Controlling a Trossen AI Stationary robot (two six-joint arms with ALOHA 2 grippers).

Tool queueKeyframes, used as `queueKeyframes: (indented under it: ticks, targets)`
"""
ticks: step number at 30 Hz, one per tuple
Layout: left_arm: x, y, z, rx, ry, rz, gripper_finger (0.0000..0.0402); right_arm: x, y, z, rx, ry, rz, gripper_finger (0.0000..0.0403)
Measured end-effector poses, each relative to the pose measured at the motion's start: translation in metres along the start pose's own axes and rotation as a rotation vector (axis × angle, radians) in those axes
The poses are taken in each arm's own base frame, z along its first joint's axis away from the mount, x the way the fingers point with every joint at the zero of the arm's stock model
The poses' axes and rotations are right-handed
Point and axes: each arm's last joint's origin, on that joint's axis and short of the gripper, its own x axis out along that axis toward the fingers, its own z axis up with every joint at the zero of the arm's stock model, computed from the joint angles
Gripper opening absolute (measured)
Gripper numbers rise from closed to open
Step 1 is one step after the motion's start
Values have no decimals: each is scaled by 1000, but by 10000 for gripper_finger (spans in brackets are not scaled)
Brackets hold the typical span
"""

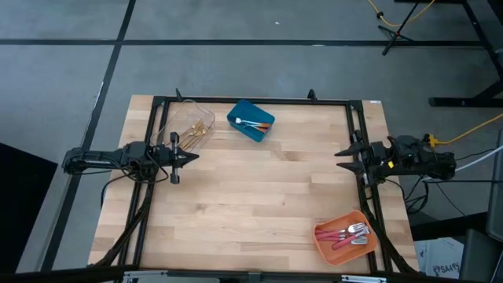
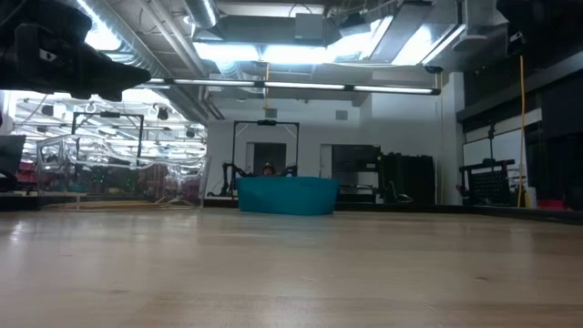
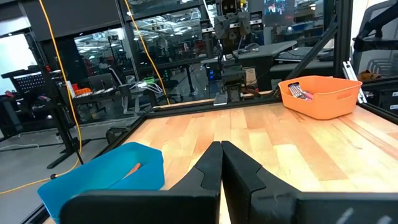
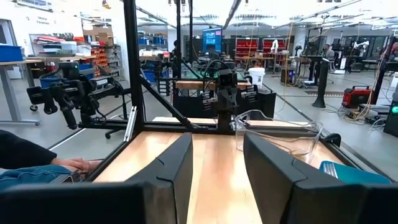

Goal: Sort silverware by color (type)
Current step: Return to Home Position

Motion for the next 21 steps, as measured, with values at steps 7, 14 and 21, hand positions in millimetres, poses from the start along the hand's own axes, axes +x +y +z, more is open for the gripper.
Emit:
queueKeyframes:
  ticks: [7,14,21]
  targets:
    - [0,0,0,0,0,0,0,1,0,-5,1,19,0,133]
    - [0,0,0,0,-1,0,0,17,-2,-39,0,-20,-36,133]
    - [0,0,0,0,-1,0,0,24,-5,-60,15,-57,-102,133]
